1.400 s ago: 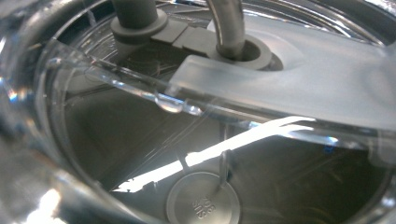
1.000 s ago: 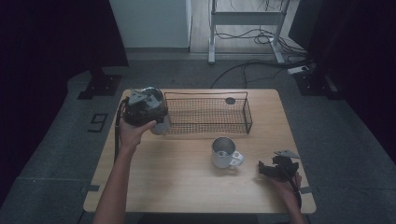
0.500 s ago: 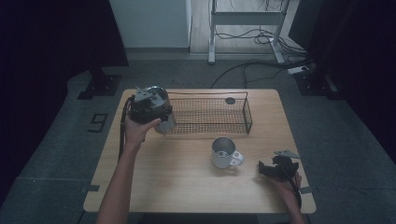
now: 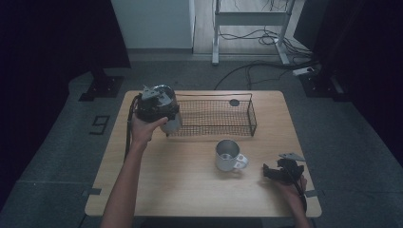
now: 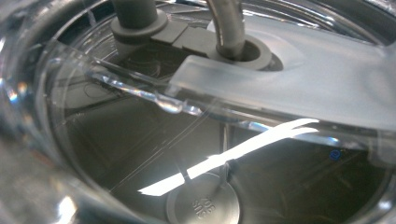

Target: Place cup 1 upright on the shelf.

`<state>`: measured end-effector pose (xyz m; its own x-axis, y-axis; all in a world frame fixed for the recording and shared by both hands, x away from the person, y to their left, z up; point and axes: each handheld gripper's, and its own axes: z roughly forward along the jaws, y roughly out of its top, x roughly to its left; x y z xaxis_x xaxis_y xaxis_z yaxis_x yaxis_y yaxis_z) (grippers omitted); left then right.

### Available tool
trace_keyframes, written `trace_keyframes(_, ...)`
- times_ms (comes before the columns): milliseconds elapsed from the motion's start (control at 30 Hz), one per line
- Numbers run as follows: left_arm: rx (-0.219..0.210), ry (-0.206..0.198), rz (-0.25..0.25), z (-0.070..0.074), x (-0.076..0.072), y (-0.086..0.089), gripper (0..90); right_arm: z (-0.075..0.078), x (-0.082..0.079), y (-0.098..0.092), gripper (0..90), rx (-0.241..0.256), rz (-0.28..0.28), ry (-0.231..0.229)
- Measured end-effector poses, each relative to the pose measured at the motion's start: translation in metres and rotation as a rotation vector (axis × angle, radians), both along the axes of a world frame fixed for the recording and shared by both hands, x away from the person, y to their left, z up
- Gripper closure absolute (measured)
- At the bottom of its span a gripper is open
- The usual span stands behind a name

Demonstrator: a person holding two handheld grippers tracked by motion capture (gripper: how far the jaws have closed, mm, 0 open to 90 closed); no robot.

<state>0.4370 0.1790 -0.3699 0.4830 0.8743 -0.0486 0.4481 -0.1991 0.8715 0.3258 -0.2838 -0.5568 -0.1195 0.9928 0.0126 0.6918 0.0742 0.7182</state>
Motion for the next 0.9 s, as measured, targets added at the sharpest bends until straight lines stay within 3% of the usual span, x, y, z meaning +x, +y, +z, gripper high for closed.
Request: trace_keyframes(900, 0.016, 0.008, -0.009, 0.003, 0.017, -0.017, 4.1, 0.0, 0.0, 0.0, 0.9, 0.003, -0.001, 0.001)
